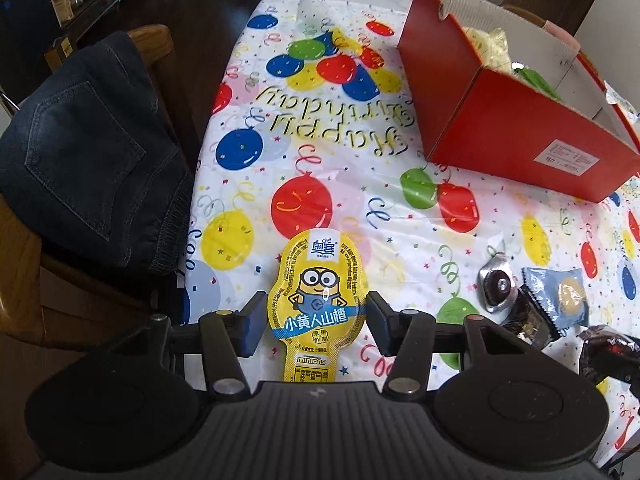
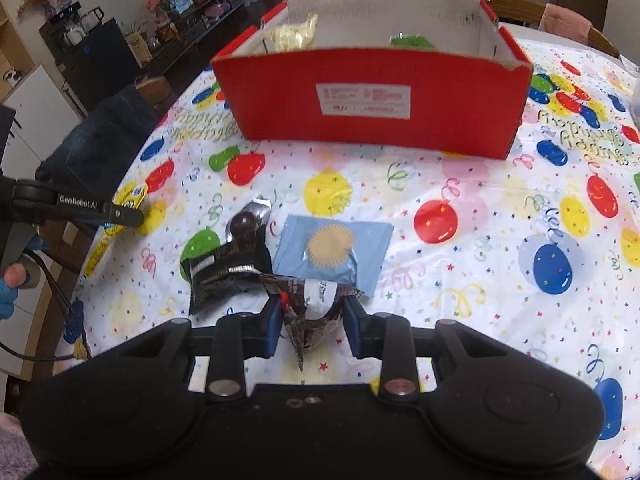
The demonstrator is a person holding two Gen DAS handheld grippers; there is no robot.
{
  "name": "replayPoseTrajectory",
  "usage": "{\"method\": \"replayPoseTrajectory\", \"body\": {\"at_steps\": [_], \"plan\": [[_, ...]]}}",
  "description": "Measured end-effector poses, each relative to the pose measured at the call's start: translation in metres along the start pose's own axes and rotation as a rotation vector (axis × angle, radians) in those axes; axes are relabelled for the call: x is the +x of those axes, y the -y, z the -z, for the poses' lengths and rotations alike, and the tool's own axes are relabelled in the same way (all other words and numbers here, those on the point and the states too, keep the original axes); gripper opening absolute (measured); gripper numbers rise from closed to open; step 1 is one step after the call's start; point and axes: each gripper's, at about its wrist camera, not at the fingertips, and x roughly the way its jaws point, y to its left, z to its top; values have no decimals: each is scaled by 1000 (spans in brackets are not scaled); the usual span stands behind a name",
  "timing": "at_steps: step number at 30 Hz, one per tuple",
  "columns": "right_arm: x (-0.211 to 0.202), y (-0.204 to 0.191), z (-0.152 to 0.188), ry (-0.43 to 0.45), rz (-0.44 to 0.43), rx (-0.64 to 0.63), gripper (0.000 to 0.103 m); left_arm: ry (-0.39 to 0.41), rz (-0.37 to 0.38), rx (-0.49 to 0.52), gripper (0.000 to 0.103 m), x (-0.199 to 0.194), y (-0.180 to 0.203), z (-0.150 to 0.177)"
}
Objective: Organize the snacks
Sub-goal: 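Carry the Minion snack and chocolate wrapper over the red box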
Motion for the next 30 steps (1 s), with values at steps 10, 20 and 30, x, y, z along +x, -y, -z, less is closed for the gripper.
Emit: {"method": "replayPoseTrajectory", "body": {"at_steps": [10,20,30], "plan": [[-29,7,-17,100,-4,29,30,41,16,30,52,-29,15,-2],[-52,22,-49,206,-3,47,30,91,66,75,52,-59,46,-19],[-59,45,-93,276,5,27,30,135,93,112,52,-77,89,-54]]}}
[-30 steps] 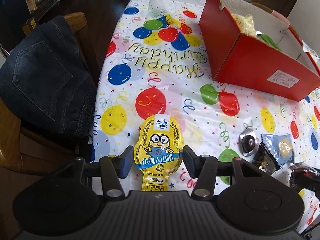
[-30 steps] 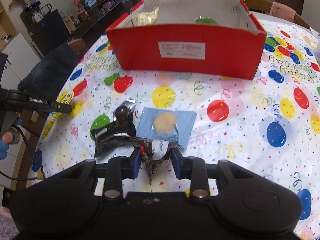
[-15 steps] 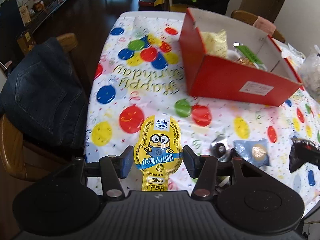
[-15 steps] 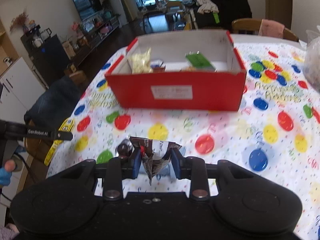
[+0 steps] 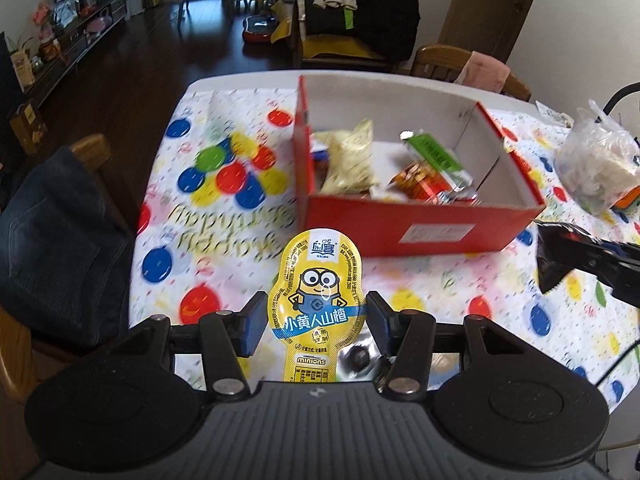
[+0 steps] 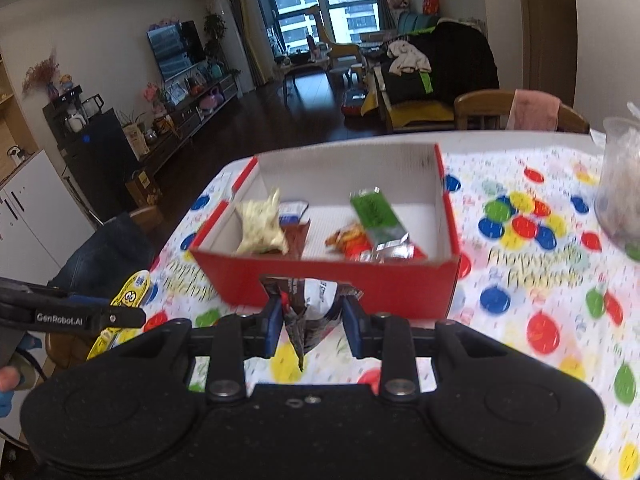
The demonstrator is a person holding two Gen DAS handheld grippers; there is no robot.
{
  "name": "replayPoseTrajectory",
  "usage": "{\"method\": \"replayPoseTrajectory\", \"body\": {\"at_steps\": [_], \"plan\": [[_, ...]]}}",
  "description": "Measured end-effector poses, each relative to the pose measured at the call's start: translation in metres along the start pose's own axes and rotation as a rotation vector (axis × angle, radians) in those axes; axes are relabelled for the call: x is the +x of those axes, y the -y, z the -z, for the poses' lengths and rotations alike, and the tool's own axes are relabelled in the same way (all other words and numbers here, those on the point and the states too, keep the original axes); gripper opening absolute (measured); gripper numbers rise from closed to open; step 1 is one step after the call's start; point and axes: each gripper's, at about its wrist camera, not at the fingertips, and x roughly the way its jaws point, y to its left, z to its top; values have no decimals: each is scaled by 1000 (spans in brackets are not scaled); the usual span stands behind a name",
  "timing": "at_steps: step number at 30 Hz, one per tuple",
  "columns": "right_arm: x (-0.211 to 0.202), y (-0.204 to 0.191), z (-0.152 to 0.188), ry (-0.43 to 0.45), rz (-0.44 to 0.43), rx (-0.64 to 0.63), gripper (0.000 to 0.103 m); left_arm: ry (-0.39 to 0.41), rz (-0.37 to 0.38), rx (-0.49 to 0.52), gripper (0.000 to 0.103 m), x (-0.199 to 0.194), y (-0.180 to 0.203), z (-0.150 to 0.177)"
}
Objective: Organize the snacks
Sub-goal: 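Carry the Minion snack and chocolate wrapper over the red box, then open both tools to drop the Minion snack and wrapper into box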
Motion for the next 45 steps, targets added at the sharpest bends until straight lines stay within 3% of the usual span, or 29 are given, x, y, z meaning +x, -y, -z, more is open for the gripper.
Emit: {"method": "replayPoseTrajectory", "body": {"at_steps": [10,26,37,45], "plan": [[32,31,-45,-2,-7,-7,30,11,-11,17,52,15,38,-48],[110,58,-93,-94,-22,-92,30,-54,-25,0,52,73,82,-130],[163,44,-102,-202,-62,-213,30,-107,-104,-56,52,117,77,-178],[193,28,-100,-255,-80,-287,30,-148,-146,-119,52,142,58,-189]]}}
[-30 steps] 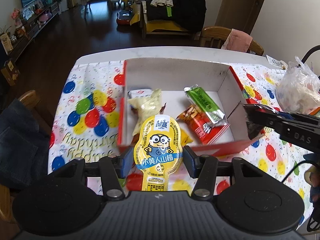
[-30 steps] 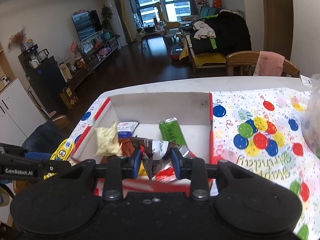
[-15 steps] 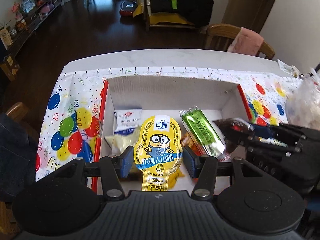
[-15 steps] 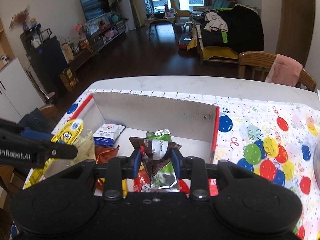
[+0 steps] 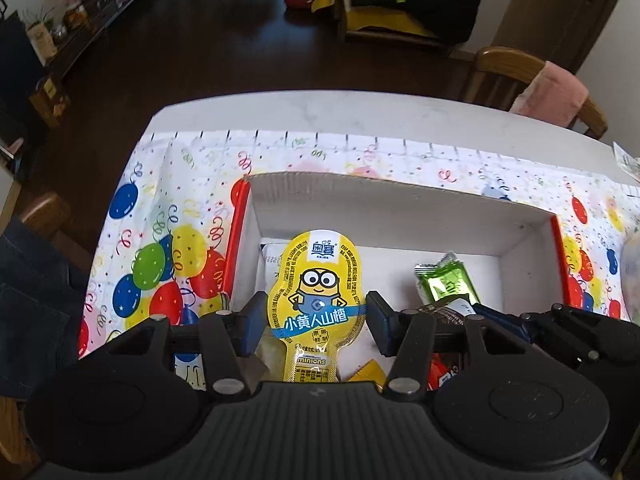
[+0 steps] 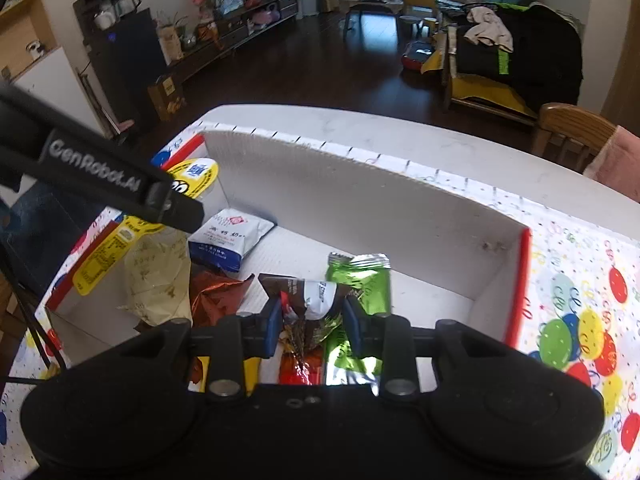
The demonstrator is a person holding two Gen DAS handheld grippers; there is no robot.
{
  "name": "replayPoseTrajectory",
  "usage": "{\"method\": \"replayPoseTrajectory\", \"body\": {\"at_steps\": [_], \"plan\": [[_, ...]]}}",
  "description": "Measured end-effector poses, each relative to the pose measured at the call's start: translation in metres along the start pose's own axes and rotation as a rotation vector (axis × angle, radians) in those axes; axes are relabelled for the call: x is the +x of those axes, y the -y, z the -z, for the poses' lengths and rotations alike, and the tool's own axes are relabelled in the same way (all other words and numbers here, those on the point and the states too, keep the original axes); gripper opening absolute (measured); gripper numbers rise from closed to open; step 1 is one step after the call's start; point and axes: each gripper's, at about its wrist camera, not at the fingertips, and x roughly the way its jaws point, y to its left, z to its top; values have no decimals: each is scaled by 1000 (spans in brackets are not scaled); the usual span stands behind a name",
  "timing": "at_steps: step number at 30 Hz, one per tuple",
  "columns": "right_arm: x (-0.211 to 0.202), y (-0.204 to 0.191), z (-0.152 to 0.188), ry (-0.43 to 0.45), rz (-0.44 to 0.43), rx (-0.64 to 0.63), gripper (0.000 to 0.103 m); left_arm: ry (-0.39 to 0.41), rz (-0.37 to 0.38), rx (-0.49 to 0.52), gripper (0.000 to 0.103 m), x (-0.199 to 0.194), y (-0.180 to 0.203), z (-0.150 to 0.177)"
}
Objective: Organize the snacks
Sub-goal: 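Open both tools to drop the Minion snack and wrapper into box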
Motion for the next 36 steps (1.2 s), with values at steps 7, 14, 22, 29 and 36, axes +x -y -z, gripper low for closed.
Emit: {"method": "replayPoseTrajectory", "body": {"at_steps": [7,14,22,29,36], "plan": [[17,-8,0,-29,7,-51,31,-30,-14,-4,52,14,-3,-2],[19,-6,1,-32,15,-39,35,-51,-23,1,53,20,-3,-3],[6,-2,3,-18,24,-13,45,-34,2,-9,56,12,-7,-1],[-20,-3,8,15,30,17,53,8,37,-3,57,-8,-16,10],[-53,-9,14,62,11,63,60,58,74,22,58,-35,-25,32]]}}
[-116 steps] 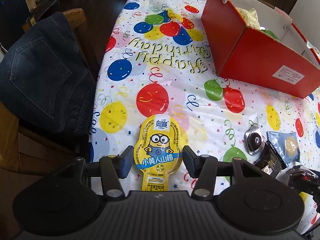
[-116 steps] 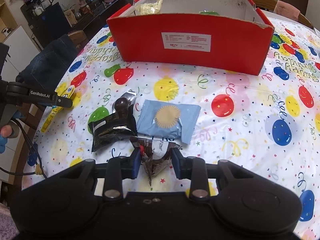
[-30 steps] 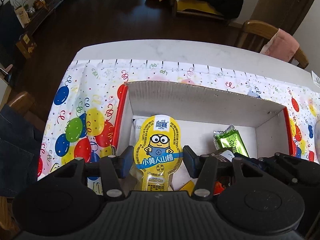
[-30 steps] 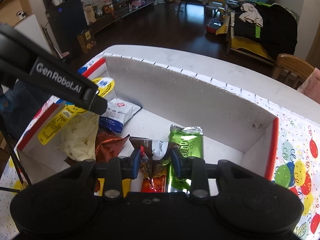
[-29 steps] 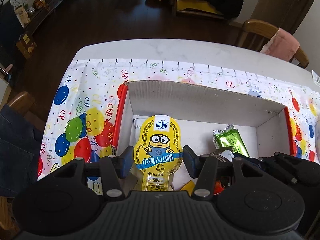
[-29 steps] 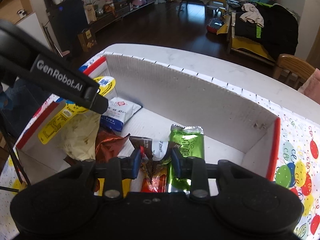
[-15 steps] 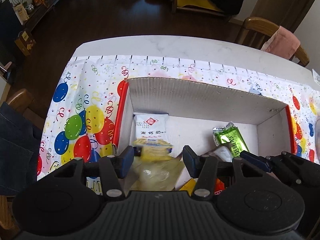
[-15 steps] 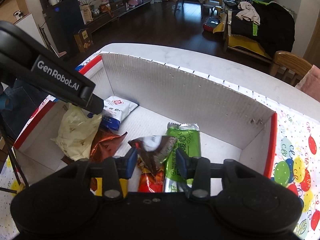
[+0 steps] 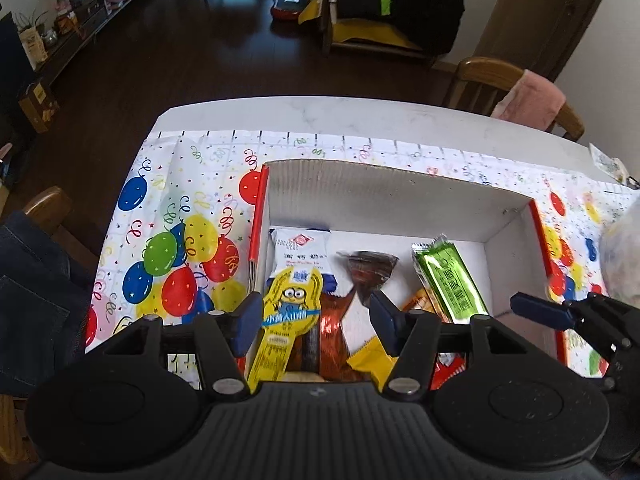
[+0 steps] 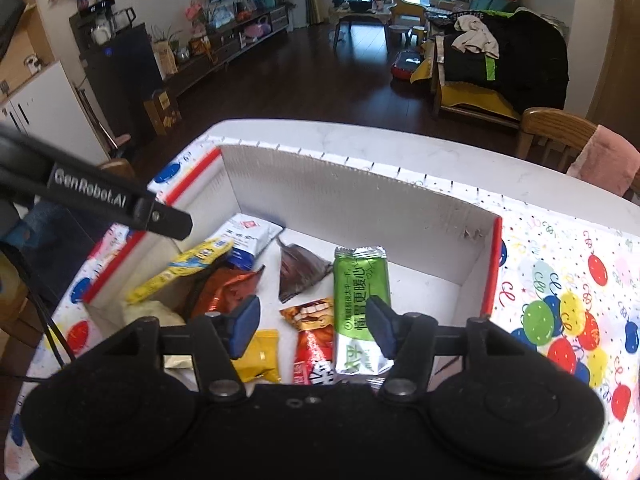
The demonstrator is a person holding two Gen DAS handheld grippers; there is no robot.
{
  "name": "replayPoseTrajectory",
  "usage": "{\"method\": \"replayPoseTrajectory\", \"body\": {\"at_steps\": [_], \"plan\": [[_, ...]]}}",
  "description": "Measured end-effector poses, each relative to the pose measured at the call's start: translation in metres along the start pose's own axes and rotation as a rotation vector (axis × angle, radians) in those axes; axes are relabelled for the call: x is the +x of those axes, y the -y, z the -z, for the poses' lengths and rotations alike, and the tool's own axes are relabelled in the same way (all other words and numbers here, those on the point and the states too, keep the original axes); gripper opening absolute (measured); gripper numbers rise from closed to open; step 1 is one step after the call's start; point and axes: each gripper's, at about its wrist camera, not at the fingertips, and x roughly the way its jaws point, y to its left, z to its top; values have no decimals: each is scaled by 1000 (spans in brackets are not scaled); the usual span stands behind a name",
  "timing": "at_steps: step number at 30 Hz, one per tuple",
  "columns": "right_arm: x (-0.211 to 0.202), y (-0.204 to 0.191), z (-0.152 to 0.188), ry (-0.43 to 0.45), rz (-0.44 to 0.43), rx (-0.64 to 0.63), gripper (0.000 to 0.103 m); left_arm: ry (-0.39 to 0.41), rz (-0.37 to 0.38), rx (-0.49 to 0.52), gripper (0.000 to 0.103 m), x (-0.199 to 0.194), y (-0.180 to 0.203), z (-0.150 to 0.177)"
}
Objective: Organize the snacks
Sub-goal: 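Open both tools to drop the Minion snack and wrapper into box, then move both tools back toward the black and blue packets on the table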
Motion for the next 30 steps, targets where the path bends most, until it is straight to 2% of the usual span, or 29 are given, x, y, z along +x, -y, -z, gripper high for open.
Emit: {"method": "replayPoseTrajectory", "body": {"at_steps": [6,9,17,20,27,30], "plan": [[-26,-14,9,38,-8,28,63,42,34,38,58,-27,-3,21],[-41,-23,15,59,-16,42,64,63,52,56,62,-40,-5,32],[-77,-46,31,117,-34,82,80,123,93,106,63,-75,-14,60],[-88,-56,39,138,-38,85,84,154,99,125,67,-88,-18,71],[-106,-78,62,165,-46,101,91,207,109,164,68,-110,-31,101],[-110,-88,74,164,-44,104,93,213,115,190,75,-115,-36,115]]}}
